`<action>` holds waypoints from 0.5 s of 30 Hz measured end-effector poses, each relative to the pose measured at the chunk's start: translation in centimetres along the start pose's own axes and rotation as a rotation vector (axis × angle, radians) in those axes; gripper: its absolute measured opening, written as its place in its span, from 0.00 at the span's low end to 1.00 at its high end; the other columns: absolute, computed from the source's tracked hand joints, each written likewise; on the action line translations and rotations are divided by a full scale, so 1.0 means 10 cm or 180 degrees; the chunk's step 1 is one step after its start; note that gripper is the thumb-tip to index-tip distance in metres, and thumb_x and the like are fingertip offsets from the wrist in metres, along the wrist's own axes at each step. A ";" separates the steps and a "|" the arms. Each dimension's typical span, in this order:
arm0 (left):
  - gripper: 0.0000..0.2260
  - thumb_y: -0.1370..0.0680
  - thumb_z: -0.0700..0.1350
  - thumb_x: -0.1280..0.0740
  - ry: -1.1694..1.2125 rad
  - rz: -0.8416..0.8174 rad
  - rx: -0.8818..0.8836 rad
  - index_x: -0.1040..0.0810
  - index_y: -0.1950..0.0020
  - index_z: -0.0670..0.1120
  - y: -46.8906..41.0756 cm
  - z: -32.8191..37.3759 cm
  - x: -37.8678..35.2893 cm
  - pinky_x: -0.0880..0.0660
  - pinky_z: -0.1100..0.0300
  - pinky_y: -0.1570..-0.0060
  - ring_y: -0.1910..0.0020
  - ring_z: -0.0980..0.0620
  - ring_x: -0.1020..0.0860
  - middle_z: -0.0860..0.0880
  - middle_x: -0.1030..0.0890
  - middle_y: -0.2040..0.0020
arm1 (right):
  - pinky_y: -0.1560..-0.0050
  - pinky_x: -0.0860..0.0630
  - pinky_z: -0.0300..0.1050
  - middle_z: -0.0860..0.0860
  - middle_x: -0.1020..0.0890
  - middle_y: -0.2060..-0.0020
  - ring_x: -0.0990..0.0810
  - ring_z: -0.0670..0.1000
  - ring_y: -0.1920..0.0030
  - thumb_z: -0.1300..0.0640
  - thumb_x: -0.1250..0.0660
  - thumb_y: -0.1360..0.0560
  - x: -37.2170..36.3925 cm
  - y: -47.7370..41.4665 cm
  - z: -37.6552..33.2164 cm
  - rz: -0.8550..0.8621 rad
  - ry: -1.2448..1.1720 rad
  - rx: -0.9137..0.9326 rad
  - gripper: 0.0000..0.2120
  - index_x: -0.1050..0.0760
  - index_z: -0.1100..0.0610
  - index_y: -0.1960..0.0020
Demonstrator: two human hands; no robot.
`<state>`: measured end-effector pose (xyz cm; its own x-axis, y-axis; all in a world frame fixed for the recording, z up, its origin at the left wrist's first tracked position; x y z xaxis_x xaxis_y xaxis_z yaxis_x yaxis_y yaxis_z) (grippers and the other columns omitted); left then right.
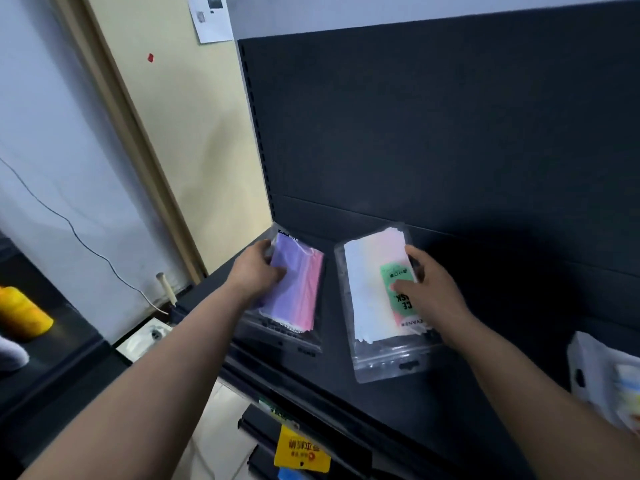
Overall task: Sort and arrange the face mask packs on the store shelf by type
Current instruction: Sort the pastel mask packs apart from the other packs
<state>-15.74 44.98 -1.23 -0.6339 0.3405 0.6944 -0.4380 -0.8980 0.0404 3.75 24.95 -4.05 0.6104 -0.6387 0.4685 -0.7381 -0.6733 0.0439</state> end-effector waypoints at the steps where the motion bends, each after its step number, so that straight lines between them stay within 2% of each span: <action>1: 0.29 0.26 0.40 0.33 -0.0241 -0.0011 -0.0058 0.36 0.25 0.47 -0.07 -0.03 0.00 0.20 0.49 0.52 0.45 0.41 0.22 0.45 0.24 0.35 | 0.46 0.22 0.57 0.48 0.23 0.42 0.19 0.52 0.49 0.57 0.30 0.31 -0.06 -0.03 0.02 -0.0040 -0.0005 -0.0045 0.32 0.36 0.35 0.33; 4: 0.27 0.26 0.43 0.33 -0.1015 -0.0049 -0.0165 0.33 0.27 0.46 -0.26 -0.18 0.02 0.26 0.51 0.41 0.38 0.41 0.25 0.43 0.24 0.35 | 0.45 0.22 0.56 0.49 0.23 0.41 0.20 0.53 0.48 0.58 0.30 0.32 -0.22 -0.07 0.06 -0.0128 -0.0023 -0.0155 0.34 0.37 0.38 0.31; 7: 0.23 0.24 0.45 0.35 -0.1503 -0.0006 -0.0159 0.31 0.29 0.47 -0.29 -0.30 -0.02 0.27 0.49 0.41 0.37 0.40 0.27 0.41 0.26 0.35 | 0.44 0.22 0.56 0.51 0.24 0.40 0.19 0.53 0.48 0.57 0.31 0.33 -0.19 -0.14 0.09 -0.0073 -0.0053 -0.0224 0.35 0.38 0.38 0.30; 10: 0.18 0.22 0.49 0.39 -0.1989 0.0222 -0.0440 0.27 0.32 0.52 -0.27 -0.29 -0.09 0.29 0.47 0.41 0.36 0.40 0.32 0.44 0.28 0.34 | 0.44 0.22 0.55 0.51 0.24 0.40 0.20 0.53 0.48 0.58 0.32 0.31 -0.18 -0.01 0.06 -0.0196 -0.0081 -0.0341 0.35 0.38 0.39 0.29; 12: 0.15 0.20 0.50 0.44 -0.2251 -0.0204 -0.1160 0.23 0.38 0.52 -0.76 -0.57 0.17 0.30 0.47 0.44 0.38 0.42 0.30 0.45 0.26 0.38 | 0.45 0.21 0.54 0.52 0.25 0.40 0.20 0.53 0.47 0.59 0.31 0.30 -0.87 0.00 -0.14 0.0435 -0.0239 -0.0581 0.34 0.38 0.41 0.28; 15: 0.16 0.19 0.49 0.47 -0.2546 -0.0405 -0.1331 0.23 0.39 0.49 -0.70 -0.51 0.01 0.30 0.48 0.45 0.41 0.43 0.27 0.45 0.24 0.41 | 0.45 0.22 0.55 0.53 0.25 0.41 0.21 0.53 0.48 0.56 0.32 0.33 -0.84 0.08 -0.12 0.0488 -0.0132 -0.0571 0.34 0.38 0.40 0.30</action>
<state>-16.00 52.68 -5.08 -0.0020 -0.0048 1.0000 -0.7687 -0.6396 -0.0046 -2.30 30.24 -6.86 0.4959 -0.7456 0.4452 -0.8600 -0.4927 0.1328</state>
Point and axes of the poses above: each hand's wrist, its own y-axis away from the middle knuckle, its own x-axis out of the back of the hand, z = x × y, the point moved 3 cm from there along -y, towards the middle knuckle
